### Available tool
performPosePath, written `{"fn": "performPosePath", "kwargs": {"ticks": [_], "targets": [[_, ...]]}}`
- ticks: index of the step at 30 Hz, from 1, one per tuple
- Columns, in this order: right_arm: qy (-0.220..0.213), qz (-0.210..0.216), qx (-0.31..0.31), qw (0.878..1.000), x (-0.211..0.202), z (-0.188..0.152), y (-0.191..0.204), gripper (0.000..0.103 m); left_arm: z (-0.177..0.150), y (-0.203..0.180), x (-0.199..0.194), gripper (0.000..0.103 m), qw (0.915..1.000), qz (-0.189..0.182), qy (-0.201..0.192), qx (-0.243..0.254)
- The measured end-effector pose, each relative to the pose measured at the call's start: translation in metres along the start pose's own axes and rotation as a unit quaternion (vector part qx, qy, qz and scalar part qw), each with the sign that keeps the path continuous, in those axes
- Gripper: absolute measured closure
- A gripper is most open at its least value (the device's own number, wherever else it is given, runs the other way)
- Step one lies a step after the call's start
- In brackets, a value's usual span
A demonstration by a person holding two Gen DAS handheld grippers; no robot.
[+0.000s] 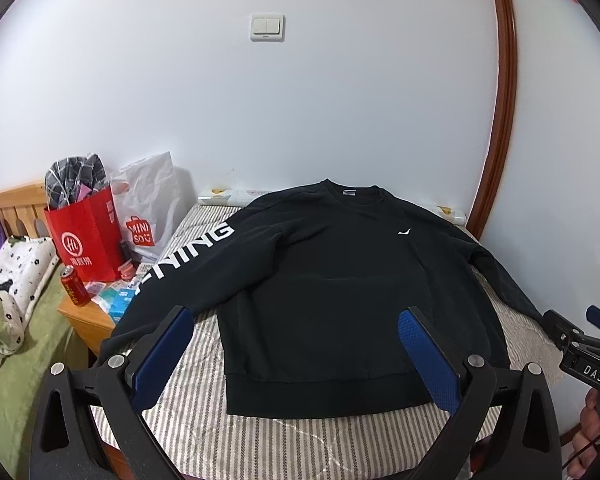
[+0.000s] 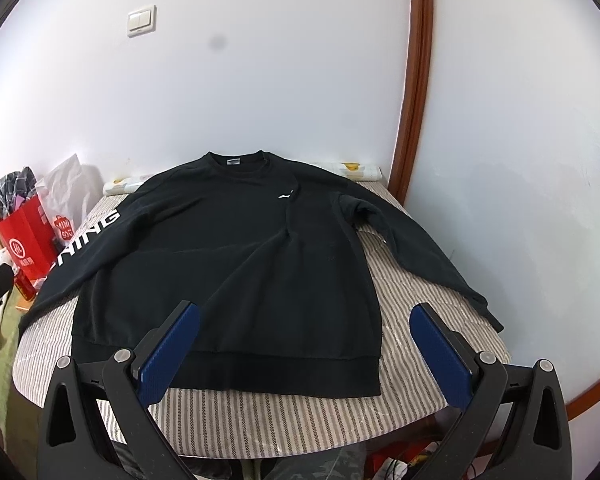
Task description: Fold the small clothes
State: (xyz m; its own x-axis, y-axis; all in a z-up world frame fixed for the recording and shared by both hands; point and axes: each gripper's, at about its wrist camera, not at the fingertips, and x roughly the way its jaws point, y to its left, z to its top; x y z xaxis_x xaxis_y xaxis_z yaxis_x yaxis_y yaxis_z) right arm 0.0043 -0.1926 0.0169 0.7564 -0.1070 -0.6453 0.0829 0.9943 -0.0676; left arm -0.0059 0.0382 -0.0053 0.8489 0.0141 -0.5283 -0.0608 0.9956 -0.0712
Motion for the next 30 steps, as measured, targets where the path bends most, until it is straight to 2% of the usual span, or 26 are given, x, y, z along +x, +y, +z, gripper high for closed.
{"fn": "performPosePath", "kwargs": {"ticks": [12,30], "targets": [[0.001,-0.002,-0.002,1.000,0.003,0.000,0.002,0.000,-0.002,0.002,0.003,0.000,1.0000,-0.006,0.000,0.000],[-0.002,-0.005,-0.004,1.000,0.005,0.002,0.011,0.000,-0.003,0.021,0.012,0.000,0.9997,0.005,0.007,-0.022]]}}
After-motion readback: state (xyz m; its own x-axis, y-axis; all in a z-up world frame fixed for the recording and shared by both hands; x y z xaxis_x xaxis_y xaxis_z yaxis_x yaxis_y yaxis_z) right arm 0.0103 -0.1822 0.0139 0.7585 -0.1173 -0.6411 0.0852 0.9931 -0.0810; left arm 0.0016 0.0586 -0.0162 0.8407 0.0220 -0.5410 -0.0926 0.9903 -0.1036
